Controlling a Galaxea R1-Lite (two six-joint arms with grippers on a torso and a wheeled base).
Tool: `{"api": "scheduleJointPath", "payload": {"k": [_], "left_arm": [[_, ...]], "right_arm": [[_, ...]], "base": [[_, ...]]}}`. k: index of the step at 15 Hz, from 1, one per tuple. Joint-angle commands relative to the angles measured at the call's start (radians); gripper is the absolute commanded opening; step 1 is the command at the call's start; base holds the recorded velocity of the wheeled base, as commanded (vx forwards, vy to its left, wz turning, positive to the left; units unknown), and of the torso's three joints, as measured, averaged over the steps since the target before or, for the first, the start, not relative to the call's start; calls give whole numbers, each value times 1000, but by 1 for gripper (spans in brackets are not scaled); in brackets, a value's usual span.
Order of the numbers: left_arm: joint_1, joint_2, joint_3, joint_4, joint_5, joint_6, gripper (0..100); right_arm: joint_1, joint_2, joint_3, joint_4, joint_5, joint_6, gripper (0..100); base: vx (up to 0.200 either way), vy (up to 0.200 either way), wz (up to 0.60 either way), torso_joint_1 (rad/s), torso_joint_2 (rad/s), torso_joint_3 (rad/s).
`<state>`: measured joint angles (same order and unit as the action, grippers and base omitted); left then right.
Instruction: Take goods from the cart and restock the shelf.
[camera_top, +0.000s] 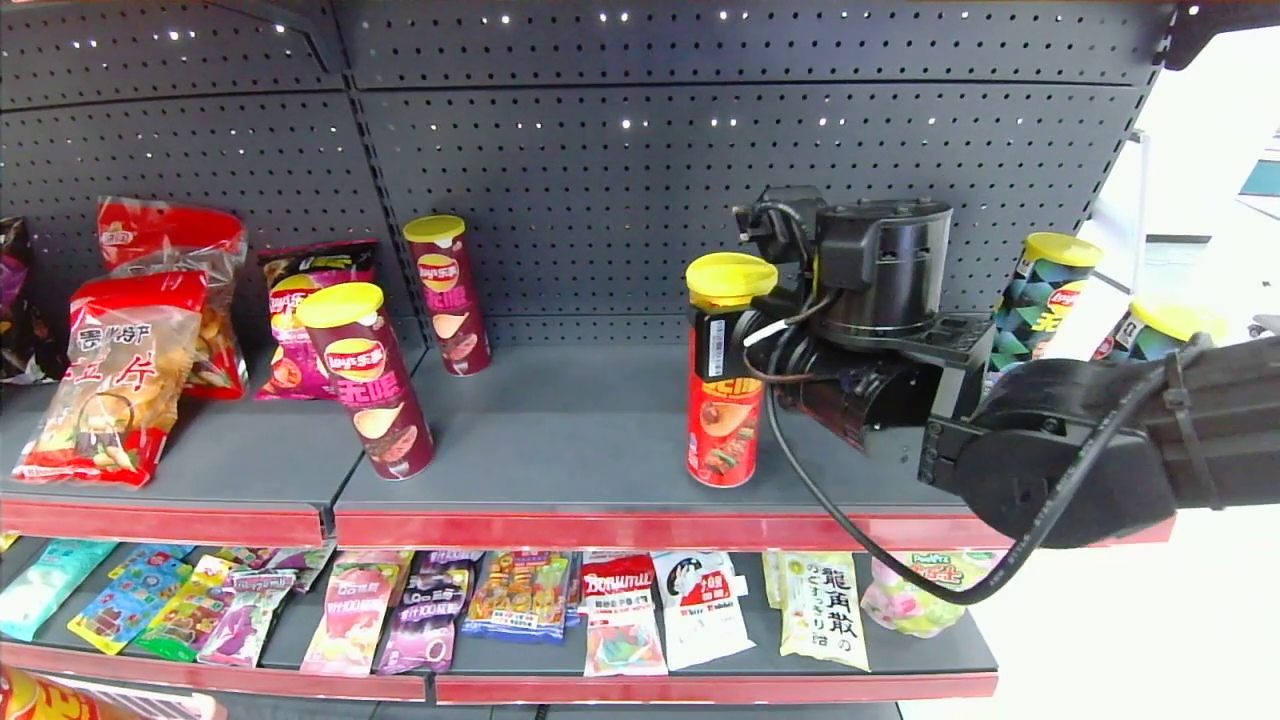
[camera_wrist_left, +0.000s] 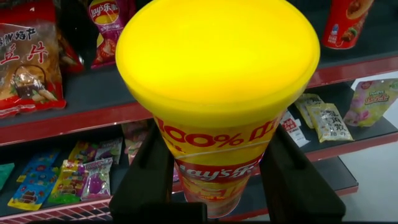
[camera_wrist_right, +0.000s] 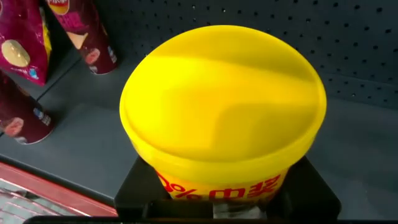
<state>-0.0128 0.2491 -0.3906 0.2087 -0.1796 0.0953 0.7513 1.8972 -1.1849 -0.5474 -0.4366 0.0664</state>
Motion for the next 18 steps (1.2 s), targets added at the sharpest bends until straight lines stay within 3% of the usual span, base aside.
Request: {"api": "scheduleJointPath", "payload": {"k": [1, 6, 18], "left_arm": [[0, 1, -1, 0, 0, 0, 0], [0, 4, -2, 0, 0, 0, 0], [0, 5, 1, 0, 0, -2, 0]], "right_arm": [[2, 11, 16, -20, -1, -2, 0], [-3, 60, 37, -83, -27, -60, 0], [5, 108, 44, -180, -60, -60, 0]], "base": [[0, 0, 0, 0, 0, 0], [0, 0, 0, 0, 0, 0], [0, 0, 0, 0, 0, 0]]}}
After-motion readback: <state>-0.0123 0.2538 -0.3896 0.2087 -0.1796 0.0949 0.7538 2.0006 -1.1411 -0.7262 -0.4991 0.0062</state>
